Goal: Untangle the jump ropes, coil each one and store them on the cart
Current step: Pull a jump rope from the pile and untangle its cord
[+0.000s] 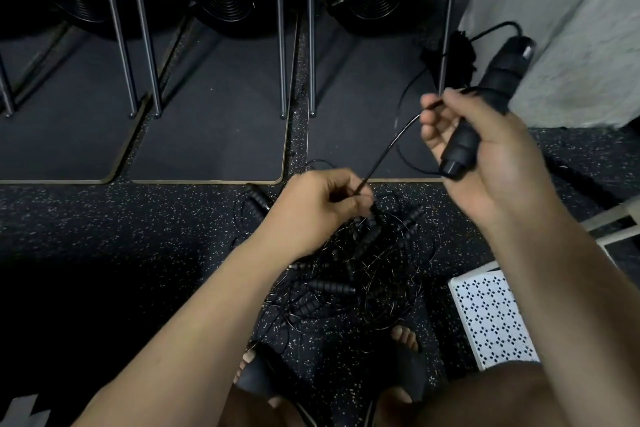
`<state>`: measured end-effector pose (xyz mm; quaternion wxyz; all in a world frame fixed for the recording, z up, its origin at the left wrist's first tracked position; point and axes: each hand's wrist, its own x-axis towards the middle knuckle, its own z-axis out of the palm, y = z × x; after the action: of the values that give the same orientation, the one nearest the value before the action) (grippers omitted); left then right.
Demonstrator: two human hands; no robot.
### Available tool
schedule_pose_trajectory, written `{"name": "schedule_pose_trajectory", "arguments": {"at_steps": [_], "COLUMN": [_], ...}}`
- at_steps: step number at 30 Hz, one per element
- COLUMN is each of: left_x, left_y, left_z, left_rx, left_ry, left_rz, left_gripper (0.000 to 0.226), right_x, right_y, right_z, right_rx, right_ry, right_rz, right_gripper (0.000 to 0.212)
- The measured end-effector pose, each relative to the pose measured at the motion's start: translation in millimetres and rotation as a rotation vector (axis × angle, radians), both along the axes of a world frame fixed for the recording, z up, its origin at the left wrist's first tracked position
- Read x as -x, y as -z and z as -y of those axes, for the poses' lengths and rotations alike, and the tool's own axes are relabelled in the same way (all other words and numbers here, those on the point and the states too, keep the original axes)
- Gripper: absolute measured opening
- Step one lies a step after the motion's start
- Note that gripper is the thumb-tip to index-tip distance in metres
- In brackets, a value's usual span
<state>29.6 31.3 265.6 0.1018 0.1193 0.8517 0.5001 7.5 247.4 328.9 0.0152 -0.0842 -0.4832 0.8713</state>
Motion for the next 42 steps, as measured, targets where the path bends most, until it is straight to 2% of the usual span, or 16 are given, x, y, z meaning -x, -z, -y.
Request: {"name": "schedule_pose_trajectory", "arguments": {"at_steps": [4,8,11,14,18,23,27,29,32,35,39,42], "left_x": [1,2,4,3,7,11,14,15,13,12,11,10], "left_y": [-3,-1,1,1,4,4,3,4,1,-2,-1,-1], "left_z": [-2,-2,0,0,6,19,21,22,21,19,18,17], "left_rx": [-0.020,-0.041,-0.017,-0.045,0.027,0.130,0.284,0.388,0.396,0.480,0.498,0.539], "left_ry": [-0.007,-0.018,0.020,-0.003,-0.067,-0.111,-0.159,-0.174,-0.147,-0.125,-0.008,0.079], "left_rz": [-0.050,-0.155,-0.194,-0.164,-0.197,-0.218,-0.258,-0.189,-0.048,-0.017,0.170,0.235], "left_gripper": [0.010,0.009,0.008,0.006,0.005,0.015,0.017,0.015,0.017,0.014,0.021,0.024], "right_x": [4,-7,-14,-15,-12,-7,-7,-6,-5,-4,-3,-3], "right_y": [6,19,25,24,16,5,-1,-4,-6,-7,-6,-5], "right_z": [-3,22,32,30,20,8,2,0,-2,-4,-6,-6], "right_rx": [0.019,-0.264,-0.497,-0.568,-0.471,-0.295,-0.245,-0.207,-0.165,-0.116,-0.071,-0.065], "right_ry": [-0.034,-0.264,-0.252,-0.213,-0.126,-0.034,0.042,0.075,0.101,0.121,0.137,0.148], "right_rz": [0.049,0.162,0.148,0.107,0.104,-0.021,-0.089,-0.101,-0.094,-0.088,-0.066,-0.061], "right_gripper": [0.011,0.021,0.016,0.011,0.011,0.008,0.008,0.009,0.009,0.009,0.010,0.010]}}
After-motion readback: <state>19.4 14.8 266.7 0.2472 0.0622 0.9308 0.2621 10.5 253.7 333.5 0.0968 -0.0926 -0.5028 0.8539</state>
